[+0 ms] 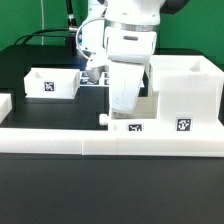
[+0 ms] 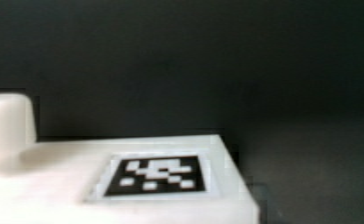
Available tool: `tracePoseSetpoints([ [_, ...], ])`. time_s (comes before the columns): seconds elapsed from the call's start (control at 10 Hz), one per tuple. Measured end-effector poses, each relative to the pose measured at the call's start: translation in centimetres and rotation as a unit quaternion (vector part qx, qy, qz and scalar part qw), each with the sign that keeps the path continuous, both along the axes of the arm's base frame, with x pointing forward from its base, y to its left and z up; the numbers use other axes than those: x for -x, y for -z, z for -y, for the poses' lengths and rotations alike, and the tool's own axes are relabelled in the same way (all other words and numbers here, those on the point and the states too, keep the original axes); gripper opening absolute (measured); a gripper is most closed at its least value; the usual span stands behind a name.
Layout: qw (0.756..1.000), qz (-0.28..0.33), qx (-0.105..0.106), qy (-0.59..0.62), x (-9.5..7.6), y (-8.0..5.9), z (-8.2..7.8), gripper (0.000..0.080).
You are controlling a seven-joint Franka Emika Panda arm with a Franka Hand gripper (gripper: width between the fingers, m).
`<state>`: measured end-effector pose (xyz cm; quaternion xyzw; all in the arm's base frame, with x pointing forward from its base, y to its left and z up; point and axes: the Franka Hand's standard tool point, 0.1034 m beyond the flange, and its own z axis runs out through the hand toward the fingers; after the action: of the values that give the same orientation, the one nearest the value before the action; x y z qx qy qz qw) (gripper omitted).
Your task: Assemble drawer
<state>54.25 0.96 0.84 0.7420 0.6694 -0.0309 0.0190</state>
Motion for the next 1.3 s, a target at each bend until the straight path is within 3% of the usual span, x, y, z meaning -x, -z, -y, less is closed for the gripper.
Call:
tracePoseSetpoints([
  [0.1, 1.000, 0.000, 0.000, 0.000, 0.0, 0.0, 0.0, 0.0044],
  [0.2, 1.000, 0.000, 0.000, 0.000, 0.0, 0.1, 0.0, 0.0124],
  [0.3, 1.000, -0.001, 0.000, 0.001, 0.0, 0.1, 0.1, 0.0270],
  [0.4, 1.000, -0.003, 0.001, 0.001, 0.0, -0.3, 0.1, 0.0270],
  [0.5, 1.000, -0.004, 0.002, 0.001, -0.3, -1.0, 0.1, 0.0447],
  [0.6, 1.000, -0.009, 0.004, 0.002, -0.6, -2.0, 0.4, 0.0447],
  [0.7, 1.000, -0.016, 0.007, 0.004, -0.8, -2.9, 0.5, 0.0610],
  [1.0, 0.999, -0.031, 0.012, 0.011, -0.9, -4.9, 1.5, 0.0646],
  [1.1, 0.999, -0.034, 0.013, -0.002, -0.9, -5.5, 2.5, 0.0646],
  [1.2, 0.999, -0.036, 0.012, -0.003, -0.8, -5.5, 3.5, 0.0649],
  [1.3, 0.999, -0.036, 0.011, -0.002, -0.7, -5.4, 3.5, 0.0649],
])
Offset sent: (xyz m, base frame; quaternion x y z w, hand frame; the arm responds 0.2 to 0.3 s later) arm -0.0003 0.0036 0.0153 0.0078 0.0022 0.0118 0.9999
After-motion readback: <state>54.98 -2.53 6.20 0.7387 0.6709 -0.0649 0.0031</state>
